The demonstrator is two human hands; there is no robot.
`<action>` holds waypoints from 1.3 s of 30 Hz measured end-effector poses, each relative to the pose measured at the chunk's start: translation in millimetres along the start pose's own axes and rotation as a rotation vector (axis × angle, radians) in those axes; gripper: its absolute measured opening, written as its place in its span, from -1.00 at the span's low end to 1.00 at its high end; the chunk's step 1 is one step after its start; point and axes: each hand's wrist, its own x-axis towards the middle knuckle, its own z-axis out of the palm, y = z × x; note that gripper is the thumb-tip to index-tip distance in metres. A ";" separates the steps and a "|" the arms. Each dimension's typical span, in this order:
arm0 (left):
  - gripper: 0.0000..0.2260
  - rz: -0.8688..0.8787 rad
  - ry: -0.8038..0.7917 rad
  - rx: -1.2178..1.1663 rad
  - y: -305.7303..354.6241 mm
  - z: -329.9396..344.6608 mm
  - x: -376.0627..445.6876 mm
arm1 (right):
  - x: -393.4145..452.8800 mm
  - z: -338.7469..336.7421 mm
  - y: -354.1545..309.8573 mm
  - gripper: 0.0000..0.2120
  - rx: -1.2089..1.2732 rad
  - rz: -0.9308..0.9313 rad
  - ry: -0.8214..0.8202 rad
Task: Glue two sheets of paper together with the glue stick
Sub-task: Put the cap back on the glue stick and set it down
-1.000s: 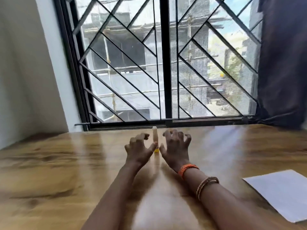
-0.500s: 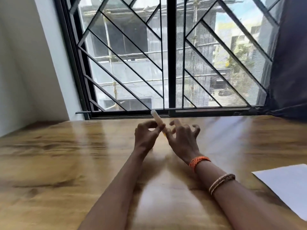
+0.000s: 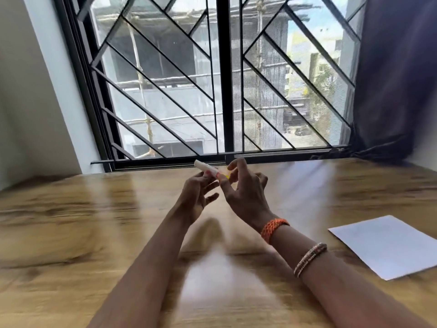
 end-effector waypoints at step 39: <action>-0.76 -0.117 0.040 -0.110 8.4 31.5 0.2 | 2.8 -28.4 -10.9 -0.85 -0.203 -0.169 0.021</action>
